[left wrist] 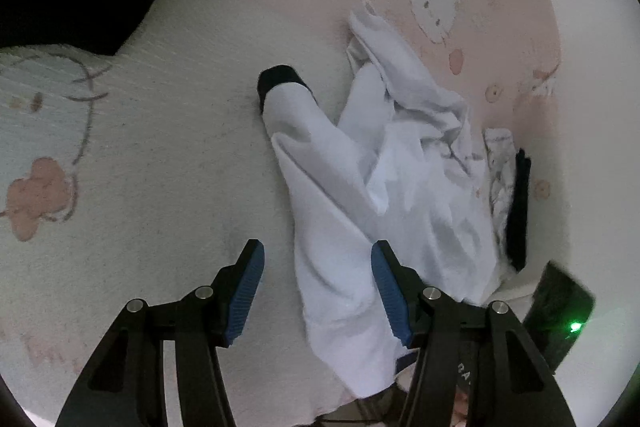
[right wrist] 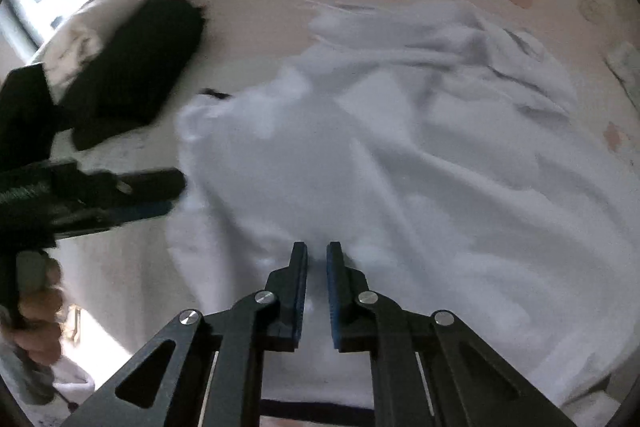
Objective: Fold clothes
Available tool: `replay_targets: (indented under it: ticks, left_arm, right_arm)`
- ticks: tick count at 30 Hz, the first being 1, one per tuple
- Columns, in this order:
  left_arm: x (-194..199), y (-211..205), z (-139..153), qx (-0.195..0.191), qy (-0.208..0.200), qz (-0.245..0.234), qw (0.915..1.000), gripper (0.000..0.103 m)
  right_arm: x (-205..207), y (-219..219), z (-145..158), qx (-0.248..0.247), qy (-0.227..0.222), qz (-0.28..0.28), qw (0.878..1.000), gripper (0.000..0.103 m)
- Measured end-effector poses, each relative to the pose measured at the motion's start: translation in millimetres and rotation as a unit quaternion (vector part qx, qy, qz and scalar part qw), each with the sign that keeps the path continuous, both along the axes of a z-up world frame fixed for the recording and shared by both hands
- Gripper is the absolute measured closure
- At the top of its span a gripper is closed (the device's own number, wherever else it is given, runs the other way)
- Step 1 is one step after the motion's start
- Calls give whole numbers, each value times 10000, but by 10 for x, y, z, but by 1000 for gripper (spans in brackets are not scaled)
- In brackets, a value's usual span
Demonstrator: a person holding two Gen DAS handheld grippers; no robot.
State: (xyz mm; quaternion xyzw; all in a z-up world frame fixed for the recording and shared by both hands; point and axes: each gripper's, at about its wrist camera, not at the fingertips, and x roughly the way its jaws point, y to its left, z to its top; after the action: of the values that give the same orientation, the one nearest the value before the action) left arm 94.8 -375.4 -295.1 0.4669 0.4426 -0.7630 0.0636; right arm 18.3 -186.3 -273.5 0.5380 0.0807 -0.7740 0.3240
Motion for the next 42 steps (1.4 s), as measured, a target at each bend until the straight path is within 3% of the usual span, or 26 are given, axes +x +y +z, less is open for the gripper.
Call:
replay_targets:
  ticks: [7, 8, 10, 11, 12, 13, 19, 22, 26, 29, 31, 35, 40, 41, 42]
  left_arm:
    - [-2, -67, -76, 245, 368, 423, 9981, 52]
    - [14, -68, -84, 297, 477, 505, 9971, 61]
    - [29, -65, -79, 338, 655, 601, 9955, 78]
    - [28, -60, -68, 339, 732, 611, 9949, 79]
    - [16, -50, -51, 348, 819, 561, 9945, 81]
    - [4, -38, -32, 354, 902, 508, 9940, 85]
    - [-146, 209, 213, 37, 1338, -51, 9910, 86]
    - [-223, 273, 232, 29, 1346, -206, 9907, 87]
    - [-249, 243, 195, 175, 1378, -248, 9900, 87]
    - [-246, 299, 168, -50, 1262, -413, 9911, 87]
    - [-245, 337, 101, 28, 1205, -486, 9915, 87]
    - [-286, 441, -66, 325, 1039, -669, 9918, 87]
    - [-323, 628, -111, 107, 939, -881, 9916, 87]
    - [-319, 637, -103, 60, 929, -893, 9916, 87]
    - [-307, 636, -88, -8, 917, -902, 9917, 87]
  right_arm:
    - [-64, 132, 46, -319, -239, -141, 9991, 93]
    - [-75, 131, 51, -380, -294, -157, 9987, 90]
    - [-119, 142, 51, -594, -462, -254, 9968, 70]
    - [-144, 146, 57, -694, -545, -296, 9957, 54]
    - [-169, 149, 64, -787, -625, -335, 9944, 50]
    - [-193, 152, 71, -880, -705, -375, 9929, 50]
    - [-374, 140, 74, -1397, -1375, -578, 9789, 45]
    - [-439, 161, 66, -1818, -1728, -649, 9658, 39]
    - [-461, 210, 27, -1943, -1798, -756, 9614, 36]
    - [-585, 243, -60, -2233, -2183, -899, 9457, 35]
    - [-645, 276, -88, -2431, -2407, -986, 9345, 35]
    - [-693, 214, -58, -2313, -2308, -927, 9406, 31]
    - [-638, -74, -68, -1980, -2092, -554, 9560, 31]
    - [-620, -123, -89, -1893, -2028, -497, 9595, 34]
    - [-605, -149, -109, -1712, -1913, -482, 9653, 48]
